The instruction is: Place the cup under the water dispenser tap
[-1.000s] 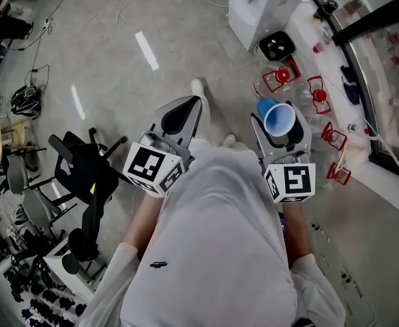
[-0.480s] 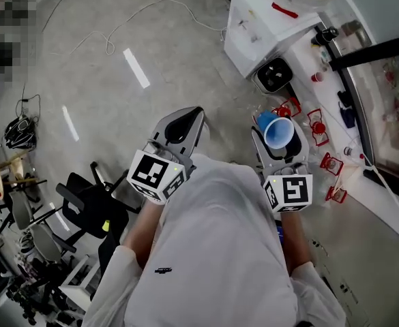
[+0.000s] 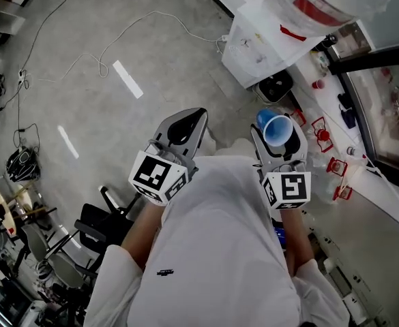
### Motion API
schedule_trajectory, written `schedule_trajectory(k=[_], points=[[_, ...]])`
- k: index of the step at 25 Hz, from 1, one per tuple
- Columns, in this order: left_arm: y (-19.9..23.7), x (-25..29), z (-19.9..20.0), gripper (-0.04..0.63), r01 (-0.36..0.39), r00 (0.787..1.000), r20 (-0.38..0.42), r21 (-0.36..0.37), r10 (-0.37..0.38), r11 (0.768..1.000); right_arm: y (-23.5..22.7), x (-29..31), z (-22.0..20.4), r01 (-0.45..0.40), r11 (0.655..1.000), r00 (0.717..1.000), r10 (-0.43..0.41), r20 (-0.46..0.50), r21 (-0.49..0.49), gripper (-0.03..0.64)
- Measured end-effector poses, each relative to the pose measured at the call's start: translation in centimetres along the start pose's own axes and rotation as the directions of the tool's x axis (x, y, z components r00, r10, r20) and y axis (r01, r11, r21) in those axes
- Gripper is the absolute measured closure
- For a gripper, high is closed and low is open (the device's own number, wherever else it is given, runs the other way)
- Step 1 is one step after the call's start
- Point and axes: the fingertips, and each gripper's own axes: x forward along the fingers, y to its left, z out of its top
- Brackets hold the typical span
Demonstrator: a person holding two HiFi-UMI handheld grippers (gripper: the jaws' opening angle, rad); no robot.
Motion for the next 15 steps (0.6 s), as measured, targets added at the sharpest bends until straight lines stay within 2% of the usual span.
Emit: schedule_trajectory(k=[7, 15], points=[[1.5, 3.2, -0.3, 0.594, 0.063, 0.996, -0.069, -0.003, -0.063, 0.998, -0.7, 3.2, 0.3, 0.021, 1.000, 1.000, -0.021, -0.011, 0.009, 0.253], [2.2, 5.6, -0.7, 0.594, 0.080, 0.991, -0.111, -0.001, -0.080, 0.997, -2.2, 5.1, -0.7, 0.033, 0.999, 0.999, -0.032, -0.013, 0.037, 0.253]])
